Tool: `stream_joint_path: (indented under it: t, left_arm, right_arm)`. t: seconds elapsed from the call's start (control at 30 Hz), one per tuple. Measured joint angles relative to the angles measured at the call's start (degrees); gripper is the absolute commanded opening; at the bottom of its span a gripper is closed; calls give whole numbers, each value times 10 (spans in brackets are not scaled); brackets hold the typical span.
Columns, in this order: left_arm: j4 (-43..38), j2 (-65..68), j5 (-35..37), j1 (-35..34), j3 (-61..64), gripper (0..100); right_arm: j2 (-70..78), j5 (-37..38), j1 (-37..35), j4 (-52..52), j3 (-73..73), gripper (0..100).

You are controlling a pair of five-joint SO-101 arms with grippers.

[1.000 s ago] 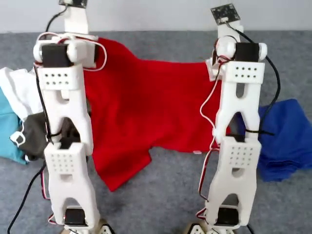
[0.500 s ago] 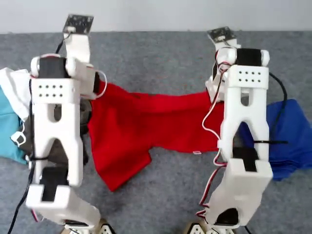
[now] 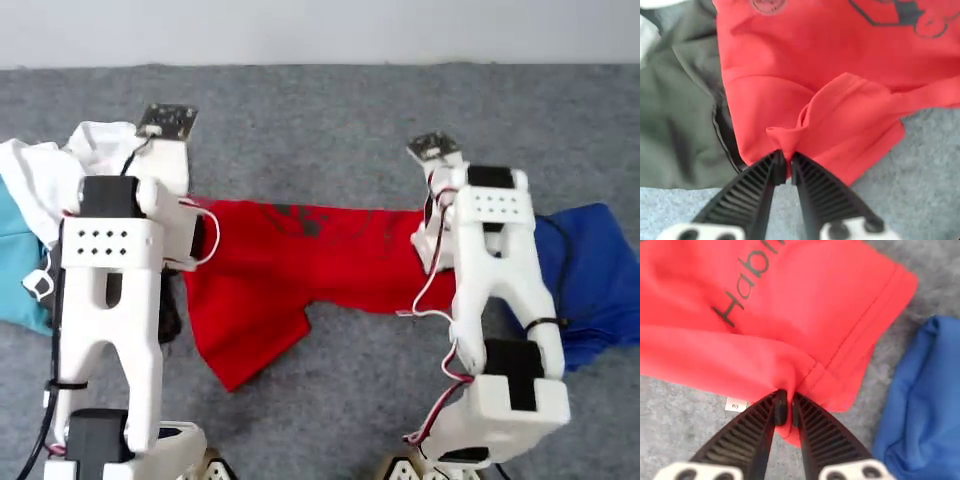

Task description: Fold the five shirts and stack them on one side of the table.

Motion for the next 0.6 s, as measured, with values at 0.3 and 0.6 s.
stream_joint_path:
  t: [0.3, 0.6]
  left_arm:
    - [-1, -2, -55, 0, 81, 12]
    - [-4, -2, -147, 0, 159, 14]
  right_arm:
    - [-23, 20, 0, -59, 100, 10]
    - [-23, 20, 16, -62, 116, 27]
